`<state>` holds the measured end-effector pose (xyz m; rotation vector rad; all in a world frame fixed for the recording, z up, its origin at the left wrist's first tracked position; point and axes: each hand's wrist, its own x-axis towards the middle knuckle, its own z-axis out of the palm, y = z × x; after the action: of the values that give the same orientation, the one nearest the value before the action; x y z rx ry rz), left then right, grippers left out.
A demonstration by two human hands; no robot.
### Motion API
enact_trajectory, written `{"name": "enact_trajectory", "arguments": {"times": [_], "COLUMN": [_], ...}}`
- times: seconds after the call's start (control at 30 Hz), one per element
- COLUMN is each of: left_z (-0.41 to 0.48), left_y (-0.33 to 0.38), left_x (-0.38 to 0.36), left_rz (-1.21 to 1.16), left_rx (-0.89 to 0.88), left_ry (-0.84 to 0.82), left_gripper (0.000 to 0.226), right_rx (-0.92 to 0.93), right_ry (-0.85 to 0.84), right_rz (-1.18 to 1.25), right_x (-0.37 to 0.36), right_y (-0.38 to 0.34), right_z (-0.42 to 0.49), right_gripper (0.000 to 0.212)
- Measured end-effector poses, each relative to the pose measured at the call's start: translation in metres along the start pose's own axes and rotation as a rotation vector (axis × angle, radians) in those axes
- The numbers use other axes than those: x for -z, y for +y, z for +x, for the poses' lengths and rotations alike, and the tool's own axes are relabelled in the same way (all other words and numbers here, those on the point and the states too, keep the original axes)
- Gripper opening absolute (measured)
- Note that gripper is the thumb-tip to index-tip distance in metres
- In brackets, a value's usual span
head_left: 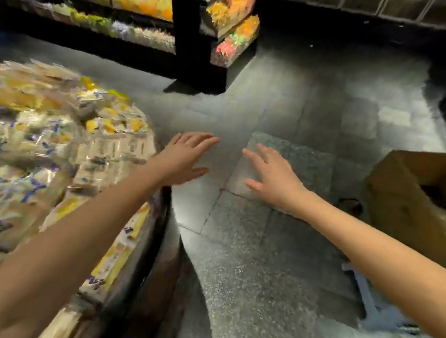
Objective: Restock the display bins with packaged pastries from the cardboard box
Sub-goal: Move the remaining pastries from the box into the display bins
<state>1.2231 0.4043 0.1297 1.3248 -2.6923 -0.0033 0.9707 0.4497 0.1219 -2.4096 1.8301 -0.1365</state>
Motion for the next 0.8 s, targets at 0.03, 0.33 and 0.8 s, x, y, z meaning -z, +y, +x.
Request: {"name": "enact_trajectory", "arguments": {"times": [0.03,0.33,0.8], "left_z": [0.025,0.204,0.482], "left_y": [0.017,0.178,0.349], "left_x": [-0.007,-0.053,-0.104], "left_rz": [-0.008,-0.104,-0.145], "left_rx": [-0.041,-0.407,-0.8], "left_ry": [-0.006,-0.105,-0.193], "left_gripper": [0.077,0.076,0.069], "right_rx": [-0.049,-0.461,-0.956], "right_ry": [0.002,0.04,0.042], "right_rz": [0.003,0.043,0.078], "right_x": [0.004,0.026,0.05], "right_y": [0.026,0.213,0.448], "right_z": [-0.013,-0.112,-0.153], "right_gripper": [0.073,0.073,0.071]}}
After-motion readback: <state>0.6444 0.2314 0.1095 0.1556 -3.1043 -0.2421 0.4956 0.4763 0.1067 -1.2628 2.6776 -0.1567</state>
